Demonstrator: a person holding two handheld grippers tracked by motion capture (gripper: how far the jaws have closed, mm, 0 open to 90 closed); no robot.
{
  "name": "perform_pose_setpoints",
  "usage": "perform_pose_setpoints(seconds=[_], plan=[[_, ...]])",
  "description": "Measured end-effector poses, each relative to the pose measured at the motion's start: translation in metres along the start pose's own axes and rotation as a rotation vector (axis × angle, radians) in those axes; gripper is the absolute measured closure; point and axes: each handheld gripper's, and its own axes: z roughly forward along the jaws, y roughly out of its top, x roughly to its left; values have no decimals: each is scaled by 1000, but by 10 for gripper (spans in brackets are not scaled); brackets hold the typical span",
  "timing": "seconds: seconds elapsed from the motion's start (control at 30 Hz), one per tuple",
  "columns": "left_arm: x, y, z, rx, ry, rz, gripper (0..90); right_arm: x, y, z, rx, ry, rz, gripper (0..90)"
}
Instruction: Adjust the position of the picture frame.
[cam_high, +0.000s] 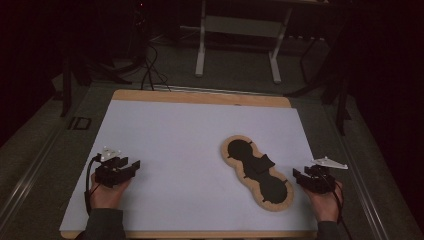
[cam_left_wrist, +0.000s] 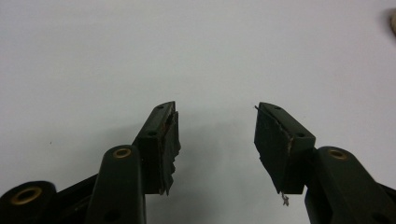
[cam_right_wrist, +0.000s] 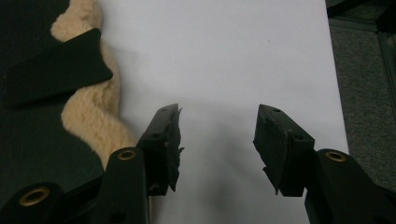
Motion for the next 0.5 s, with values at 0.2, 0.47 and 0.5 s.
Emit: perform_pose_setpoints(seconds=[0.2,0.47,0.5], plan=[[-3,0,2,16,-12,23,492,-6,-11,-7,5,19,12,525],[-3,1,1,14,-28,19,492,-3,-17,-4,24,14,-22,572],[-3,1,1,16,-28,20,492,0,-17,-5,25,3,-42,594]])
